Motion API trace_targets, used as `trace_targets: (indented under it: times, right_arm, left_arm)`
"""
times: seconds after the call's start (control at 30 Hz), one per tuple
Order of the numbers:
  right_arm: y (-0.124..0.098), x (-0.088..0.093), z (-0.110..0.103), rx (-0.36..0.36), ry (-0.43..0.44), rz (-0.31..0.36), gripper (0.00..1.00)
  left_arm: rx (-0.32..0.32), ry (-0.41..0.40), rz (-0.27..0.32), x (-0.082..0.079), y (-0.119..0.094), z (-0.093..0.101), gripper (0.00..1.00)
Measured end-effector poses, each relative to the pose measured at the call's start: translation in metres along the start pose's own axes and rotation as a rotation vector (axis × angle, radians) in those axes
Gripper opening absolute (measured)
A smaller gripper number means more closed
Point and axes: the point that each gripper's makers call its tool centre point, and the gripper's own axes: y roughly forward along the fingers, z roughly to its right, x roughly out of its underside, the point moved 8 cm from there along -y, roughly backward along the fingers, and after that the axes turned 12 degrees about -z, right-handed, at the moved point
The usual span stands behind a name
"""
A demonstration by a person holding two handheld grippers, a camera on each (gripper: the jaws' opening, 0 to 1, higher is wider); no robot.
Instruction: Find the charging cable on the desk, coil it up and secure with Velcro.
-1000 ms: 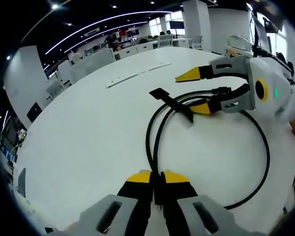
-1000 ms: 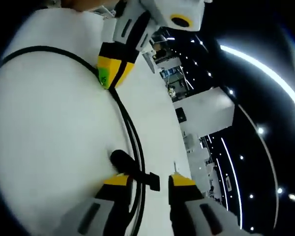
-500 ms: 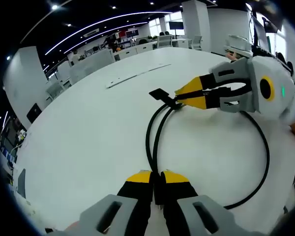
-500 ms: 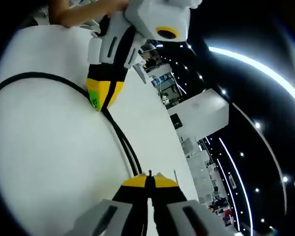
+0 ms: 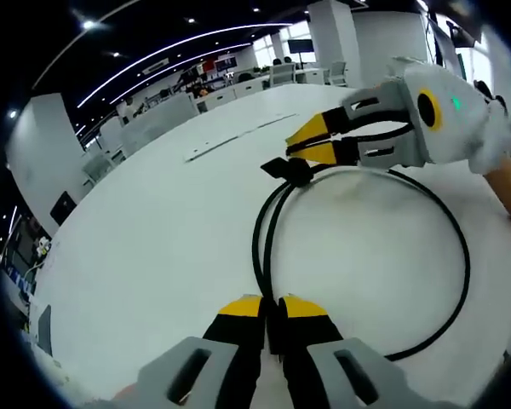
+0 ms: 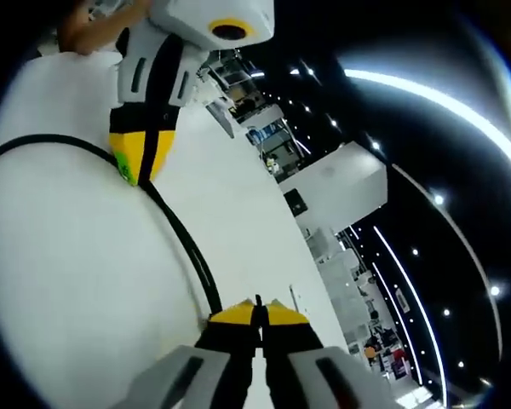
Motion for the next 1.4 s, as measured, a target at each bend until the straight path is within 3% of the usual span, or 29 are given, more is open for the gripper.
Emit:
trace_targets:
  times: [0.37,0.5,0.87,1.17,1.4]
  right_arm:
    - [0.018,0.014,0.011,-0.021,0.102,-0.013,0.04]
    - [0.025,0.017,0.009,-0.059,0.145,-0.017,0.04]
    - [0.042,0.025,0.008,-0.121,0.184,-0.073,0.04]
    - [0.045,0.026,0.01,-0.123,0.193,-0.083,0.04]
    - [0.052,0.025,0.014,-0.249,0.22,-0.174,0.05]
  left_arm:
    - [-0.016,0.037,0.026,-0.003,0.002,-0.002,0.08]
    - [-0.018,0.045,0.029,-0.003,0.002,-0.003,0.08]
    - [-0.02,0.061,0.035,-0.002,0.002,-0.006,0.08]
    - [-0.018,0.067,0.038,0.001,0.002,-0.003,0.08]
    - [-0.015,0.063,0.04,0.001,0.002,-0.003,0.08]
